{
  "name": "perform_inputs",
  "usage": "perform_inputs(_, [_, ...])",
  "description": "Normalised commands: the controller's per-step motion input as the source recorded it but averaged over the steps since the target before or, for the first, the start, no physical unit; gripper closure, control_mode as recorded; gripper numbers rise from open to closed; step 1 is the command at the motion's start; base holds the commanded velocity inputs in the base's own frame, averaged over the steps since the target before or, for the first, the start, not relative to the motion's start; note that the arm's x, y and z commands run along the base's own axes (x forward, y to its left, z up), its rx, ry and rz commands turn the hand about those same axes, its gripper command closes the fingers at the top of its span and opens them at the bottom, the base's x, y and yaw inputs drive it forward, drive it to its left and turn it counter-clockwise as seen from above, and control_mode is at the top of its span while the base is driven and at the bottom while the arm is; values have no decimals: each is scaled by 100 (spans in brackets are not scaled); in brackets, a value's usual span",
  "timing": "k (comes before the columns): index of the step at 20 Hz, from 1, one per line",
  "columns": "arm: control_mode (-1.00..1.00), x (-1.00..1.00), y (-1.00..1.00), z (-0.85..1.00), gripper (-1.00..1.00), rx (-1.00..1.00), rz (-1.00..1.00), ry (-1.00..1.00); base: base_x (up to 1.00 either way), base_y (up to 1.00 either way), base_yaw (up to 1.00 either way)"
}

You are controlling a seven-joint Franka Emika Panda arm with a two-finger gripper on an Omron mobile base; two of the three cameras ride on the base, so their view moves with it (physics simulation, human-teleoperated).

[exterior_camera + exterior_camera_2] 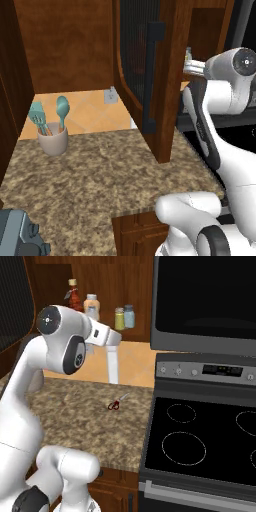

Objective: Put the shaker and condiment bottle from the counter next to their counterparts in the cabinet.

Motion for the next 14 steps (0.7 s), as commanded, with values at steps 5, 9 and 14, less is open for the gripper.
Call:
perform_inputs(5, [-100, -100, 0, 12, -100, 7, 0, -9, 0, 0, 0])
perform_inputs(9, [-100, -100, 1, 12, -100, 5, 1, -14, 0, 0, 0])
perform_inputs(14, [-100, -100, 6, 18, -100, 3, 5, -16, 0, 0, 0])
